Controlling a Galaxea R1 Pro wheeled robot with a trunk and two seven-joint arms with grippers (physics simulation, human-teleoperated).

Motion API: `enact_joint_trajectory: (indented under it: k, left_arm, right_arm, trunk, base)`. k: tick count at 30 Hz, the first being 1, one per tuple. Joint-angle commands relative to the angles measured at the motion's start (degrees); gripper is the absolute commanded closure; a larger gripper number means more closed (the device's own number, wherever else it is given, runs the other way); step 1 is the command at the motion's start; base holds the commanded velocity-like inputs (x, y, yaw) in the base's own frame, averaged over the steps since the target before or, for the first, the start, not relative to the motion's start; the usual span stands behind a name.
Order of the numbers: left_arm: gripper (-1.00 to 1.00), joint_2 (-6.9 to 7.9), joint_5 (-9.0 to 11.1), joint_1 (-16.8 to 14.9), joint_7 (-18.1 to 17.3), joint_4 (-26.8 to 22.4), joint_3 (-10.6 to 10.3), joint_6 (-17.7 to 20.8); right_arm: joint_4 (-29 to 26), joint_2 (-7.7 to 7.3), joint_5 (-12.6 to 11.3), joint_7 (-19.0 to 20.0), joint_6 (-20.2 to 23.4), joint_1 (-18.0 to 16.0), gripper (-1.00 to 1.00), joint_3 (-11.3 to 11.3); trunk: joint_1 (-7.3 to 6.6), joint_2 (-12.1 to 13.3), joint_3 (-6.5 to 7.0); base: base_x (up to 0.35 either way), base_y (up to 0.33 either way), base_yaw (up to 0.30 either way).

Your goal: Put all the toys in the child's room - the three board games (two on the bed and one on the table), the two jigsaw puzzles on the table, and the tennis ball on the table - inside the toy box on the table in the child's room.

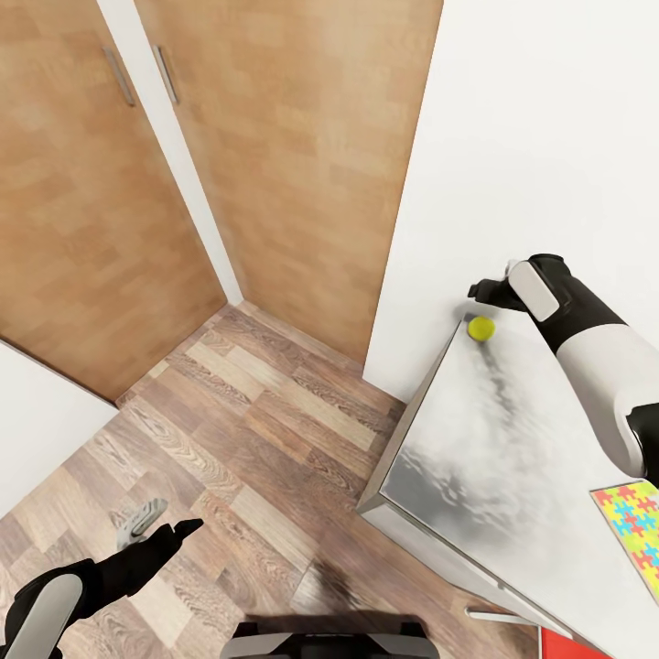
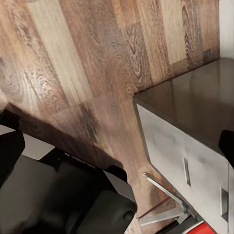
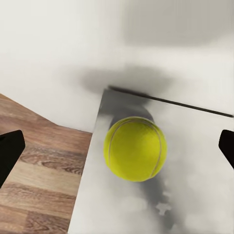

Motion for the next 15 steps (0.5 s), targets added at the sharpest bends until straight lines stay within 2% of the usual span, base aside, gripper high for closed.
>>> enact_joint_trajectory:
  k: [1, 15]
  left_arm:
    - [-1.0, 0.01, 0.61, -0.03, 0.53, -0.07, 0.03, 0.21]
    - [-1.0, 0.03, 0.6, -0.03, 0.53, -0.07, 0.03, 0.21]
  right_arm:
    - [-0.07, -0.1, -0.59, -0.52, 0.11, -0.05, -1.0, 0.47]
    - [0.05, -0.22, -0.56, -0.63, 0.12, 0.15, -1.0, 0.5]
  trunk:
    - [0.03, -0.1, -0.11]
    - [0.03, -0.1, -0.89]
  base:
    - [0.0, 0.0, 0.0]
    - [0.0, 0.0, 0.0]
